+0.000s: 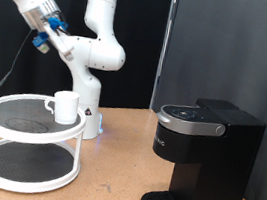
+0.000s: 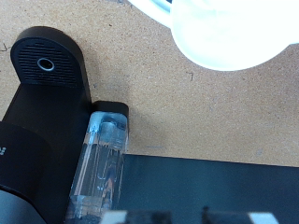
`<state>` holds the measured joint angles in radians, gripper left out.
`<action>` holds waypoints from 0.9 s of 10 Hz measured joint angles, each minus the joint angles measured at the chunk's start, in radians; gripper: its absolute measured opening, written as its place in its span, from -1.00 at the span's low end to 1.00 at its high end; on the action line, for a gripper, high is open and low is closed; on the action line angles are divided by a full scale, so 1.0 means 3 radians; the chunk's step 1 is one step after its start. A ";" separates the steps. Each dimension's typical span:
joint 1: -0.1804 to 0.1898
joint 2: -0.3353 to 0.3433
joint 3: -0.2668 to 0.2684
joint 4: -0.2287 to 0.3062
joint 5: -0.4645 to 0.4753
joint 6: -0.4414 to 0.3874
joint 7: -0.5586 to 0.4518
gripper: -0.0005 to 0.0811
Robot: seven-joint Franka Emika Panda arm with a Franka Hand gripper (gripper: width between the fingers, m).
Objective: Make a cup of coffee with the keurig machine
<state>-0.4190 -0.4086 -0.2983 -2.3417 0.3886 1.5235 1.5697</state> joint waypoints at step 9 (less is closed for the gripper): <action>-0.0118 0.0047 -0.0284 -0.0042 -0.0077 -0.0037 -0.0083 -0.99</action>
<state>-0.4544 -0.3945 -0.3835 -2.3544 0.3656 1.5124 1.5447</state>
